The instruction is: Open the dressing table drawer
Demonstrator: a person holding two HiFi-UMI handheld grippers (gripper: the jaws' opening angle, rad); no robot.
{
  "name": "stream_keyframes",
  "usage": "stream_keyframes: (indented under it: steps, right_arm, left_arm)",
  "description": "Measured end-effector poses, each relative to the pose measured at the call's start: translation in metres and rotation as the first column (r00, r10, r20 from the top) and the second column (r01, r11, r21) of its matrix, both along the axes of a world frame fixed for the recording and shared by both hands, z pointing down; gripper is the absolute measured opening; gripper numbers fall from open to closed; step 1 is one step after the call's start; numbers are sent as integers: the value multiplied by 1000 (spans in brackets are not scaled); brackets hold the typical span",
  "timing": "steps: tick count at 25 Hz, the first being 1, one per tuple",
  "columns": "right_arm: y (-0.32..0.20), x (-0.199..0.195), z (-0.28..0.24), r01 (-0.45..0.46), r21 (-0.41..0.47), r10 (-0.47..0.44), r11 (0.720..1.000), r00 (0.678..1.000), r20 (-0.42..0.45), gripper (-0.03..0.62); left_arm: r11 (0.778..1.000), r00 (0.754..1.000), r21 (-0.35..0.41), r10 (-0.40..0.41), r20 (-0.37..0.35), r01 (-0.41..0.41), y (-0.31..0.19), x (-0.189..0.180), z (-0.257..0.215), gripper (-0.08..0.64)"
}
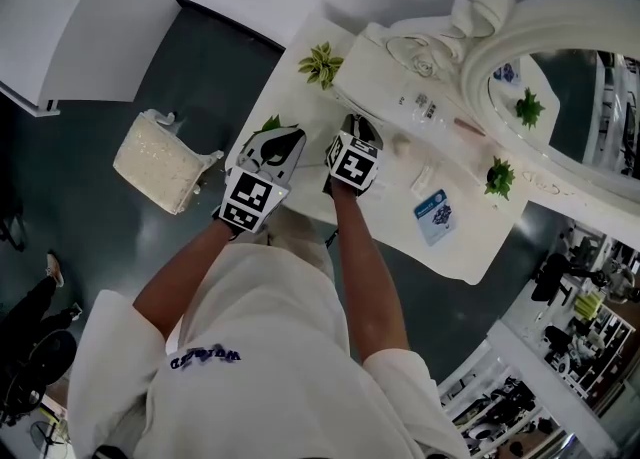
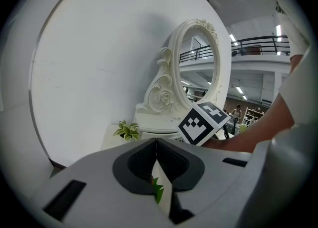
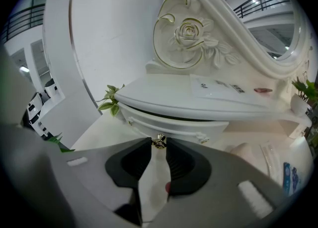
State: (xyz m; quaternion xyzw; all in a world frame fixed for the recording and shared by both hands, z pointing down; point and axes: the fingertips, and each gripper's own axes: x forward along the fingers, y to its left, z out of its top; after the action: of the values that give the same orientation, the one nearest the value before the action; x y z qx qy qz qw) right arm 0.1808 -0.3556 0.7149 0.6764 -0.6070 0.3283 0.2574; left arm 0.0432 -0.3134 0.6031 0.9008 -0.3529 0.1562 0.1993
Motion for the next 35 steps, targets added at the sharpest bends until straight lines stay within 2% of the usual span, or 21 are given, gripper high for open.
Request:
stream_keyframes:
  steps: [35]
  right_arm:
    - [14,-8,0,36,-20,-35,999,999,15,103]
  left_arm:
    - [1000,1000,24,18,12,-18,3,16,-4,11]
